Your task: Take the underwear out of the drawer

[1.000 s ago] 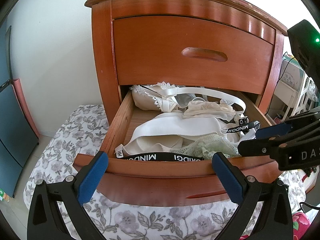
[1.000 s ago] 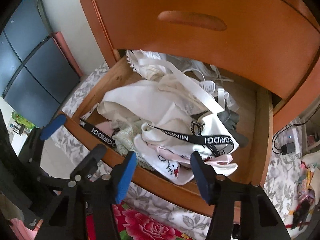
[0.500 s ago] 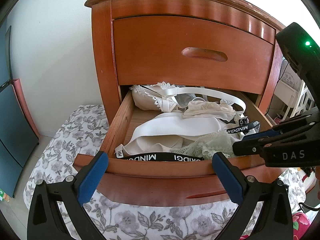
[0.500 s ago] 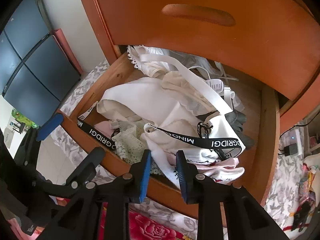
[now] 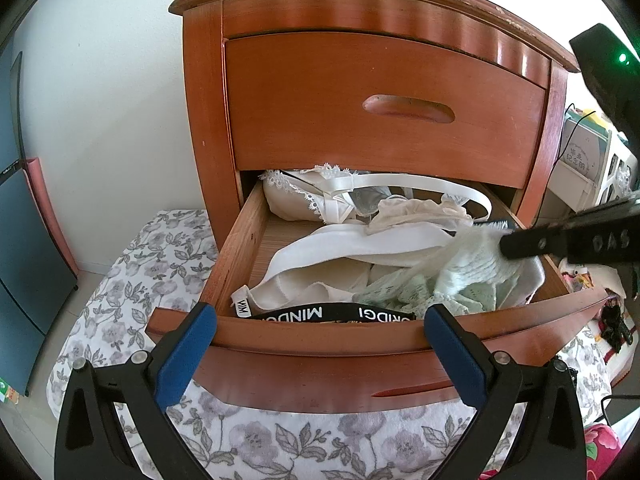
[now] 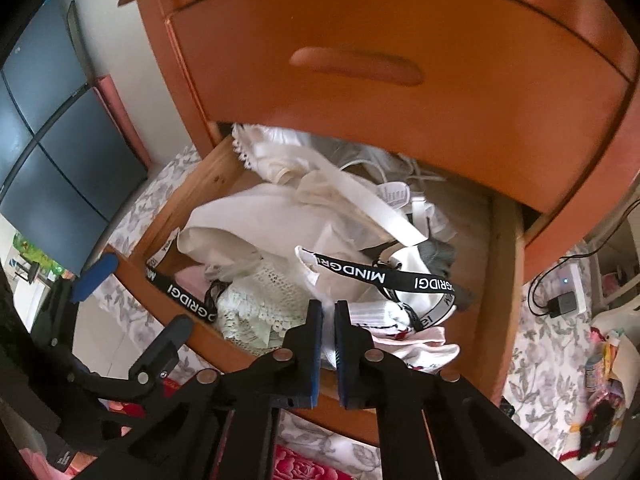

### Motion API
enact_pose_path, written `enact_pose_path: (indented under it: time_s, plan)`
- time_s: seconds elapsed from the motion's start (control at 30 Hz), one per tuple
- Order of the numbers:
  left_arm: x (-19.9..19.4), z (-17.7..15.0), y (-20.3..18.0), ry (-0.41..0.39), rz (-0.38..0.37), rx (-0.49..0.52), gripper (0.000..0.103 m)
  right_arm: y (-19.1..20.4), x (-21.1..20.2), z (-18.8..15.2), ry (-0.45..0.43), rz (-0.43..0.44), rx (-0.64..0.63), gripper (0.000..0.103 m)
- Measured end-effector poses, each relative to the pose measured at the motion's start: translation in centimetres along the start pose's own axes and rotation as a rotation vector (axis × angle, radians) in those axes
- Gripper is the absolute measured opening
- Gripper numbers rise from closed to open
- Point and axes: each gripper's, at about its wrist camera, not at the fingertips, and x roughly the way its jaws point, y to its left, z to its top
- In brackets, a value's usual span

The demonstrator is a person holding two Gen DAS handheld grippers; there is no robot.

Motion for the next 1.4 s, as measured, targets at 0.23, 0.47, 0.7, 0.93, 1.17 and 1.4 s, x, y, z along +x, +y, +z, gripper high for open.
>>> enact_pose_path:
  time_s: [0.23,0.47,0.7,0.93,1.17,1.4]
  plan:
    - [0.0,0.0,0.0,0.000,0.000,0.000,0.103,-1.8,-2.2,0.7,-0.067,-0.046,0.036,0.006]
    - [0.0,0.0,0.0,0.000,0.000,0.000,0.103,-3.2,-5.2,1.7,-0.155,-0.078,0.069,0.006]
    - [0.0,0.0,0.0,0.000,0.000,0.000,0.103,-4.6,-9.3,2.7,-0.249,-0.097,0.100,0.006]
    - [0.0,0.0,0.0,0.000,0.000,0.000,0.103,-5.3,-14.3,2.9,-0.361,-0.119,0.122,0.006]
    - [0.0,0.0,0.0,0.000,0.000,0.001,0.103,-6.6,-18.8,1.9,-0.459,-0.175,0.156,0.006]
    - [0.0,0.0,0.0,0.000,-0.001,0.001,0.103,-9.1,-22.0,-0.5,-0.525,-0.231,0.208,0.006]
